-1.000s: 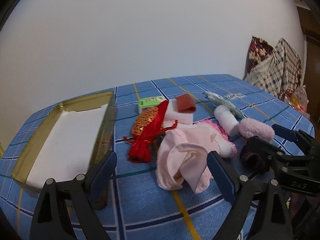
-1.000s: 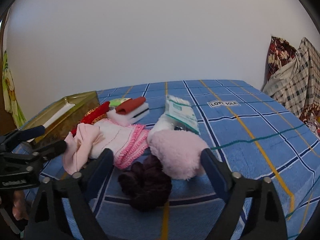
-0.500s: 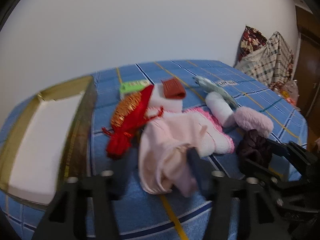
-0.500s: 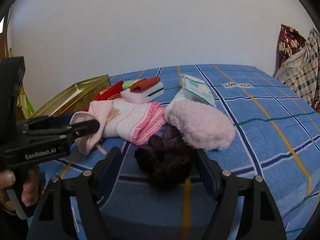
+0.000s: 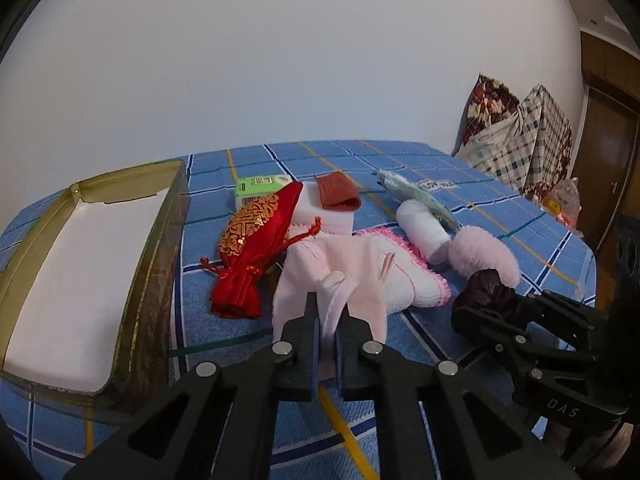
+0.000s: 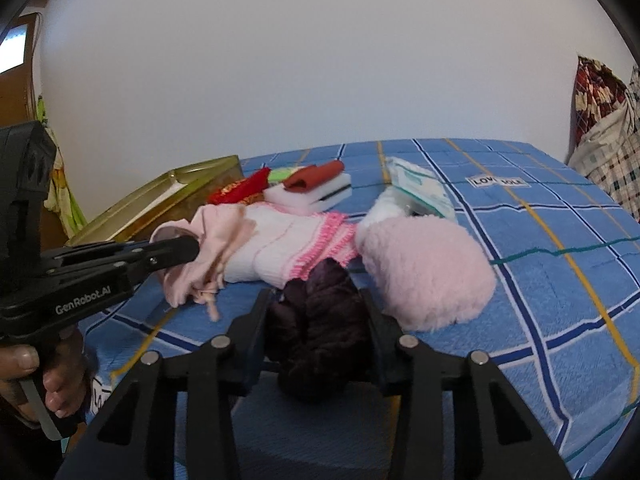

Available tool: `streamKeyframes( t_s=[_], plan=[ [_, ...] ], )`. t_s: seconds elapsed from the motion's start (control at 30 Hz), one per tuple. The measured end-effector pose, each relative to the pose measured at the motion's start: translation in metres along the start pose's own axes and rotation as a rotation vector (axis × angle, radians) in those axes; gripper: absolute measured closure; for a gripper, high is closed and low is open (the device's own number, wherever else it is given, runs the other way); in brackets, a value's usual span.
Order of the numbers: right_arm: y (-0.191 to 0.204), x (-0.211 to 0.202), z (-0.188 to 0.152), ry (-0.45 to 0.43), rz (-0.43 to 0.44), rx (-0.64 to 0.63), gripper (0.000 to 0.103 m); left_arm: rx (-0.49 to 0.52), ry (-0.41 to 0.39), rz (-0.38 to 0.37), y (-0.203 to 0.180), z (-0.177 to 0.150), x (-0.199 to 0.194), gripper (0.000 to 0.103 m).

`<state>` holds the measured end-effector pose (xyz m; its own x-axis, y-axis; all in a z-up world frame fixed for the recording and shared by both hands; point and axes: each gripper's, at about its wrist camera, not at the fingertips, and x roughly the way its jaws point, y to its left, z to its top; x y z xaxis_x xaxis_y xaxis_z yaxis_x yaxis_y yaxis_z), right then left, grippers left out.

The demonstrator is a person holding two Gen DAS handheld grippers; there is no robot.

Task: Organize soft objects
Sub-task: 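Grasp the pink drawstring pouch with the left tool while the right grasps the purple scrunchie, then carry the pink pouch and purple scrunchie over the tin tray with both tools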

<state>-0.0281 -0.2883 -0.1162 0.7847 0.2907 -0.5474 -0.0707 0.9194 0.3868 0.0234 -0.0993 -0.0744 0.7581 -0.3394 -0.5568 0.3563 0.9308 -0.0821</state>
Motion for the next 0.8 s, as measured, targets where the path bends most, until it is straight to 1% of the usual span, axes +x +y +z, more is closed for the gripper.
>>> streamKeyframes(
  t_s=[0.07, 0.2, 0.3, 0.53, 0.8],
  plan=[
    [0.002, -0.003, -0.001, -0.015, 0.017, -0.007, 0.061, 0.010, -0.030, 0.006, 0.000, -0.003, -0.006, 0.097],
    [0.007, -0.011, 0.000, -0.045, 0.028, -0.021, 0.061, -0.009, -0.036, 0.007, 0.005, -0.005, -0.007, 0.097],
    [0.009, -0.016, 0.001, -0.069, 0.028, -0.025, 0.061, -0.019, -0.061, 0.002, 0.008, -0.002, -0.016, 0.097],
    [0.009, -0.025, 0.004, -0.103, 0.032, -0.025, 0.061, -0.005, -0.155, 0.016, 0.007, 0.014, -0.047, 0.097],
    [0.014, -0.036, 0.011, -0.141, 0.047, -0.033, 0.061, -0.011, -0.227, 0.031, 0.018, 0.026, -0.076, 0.097]
  ],
)
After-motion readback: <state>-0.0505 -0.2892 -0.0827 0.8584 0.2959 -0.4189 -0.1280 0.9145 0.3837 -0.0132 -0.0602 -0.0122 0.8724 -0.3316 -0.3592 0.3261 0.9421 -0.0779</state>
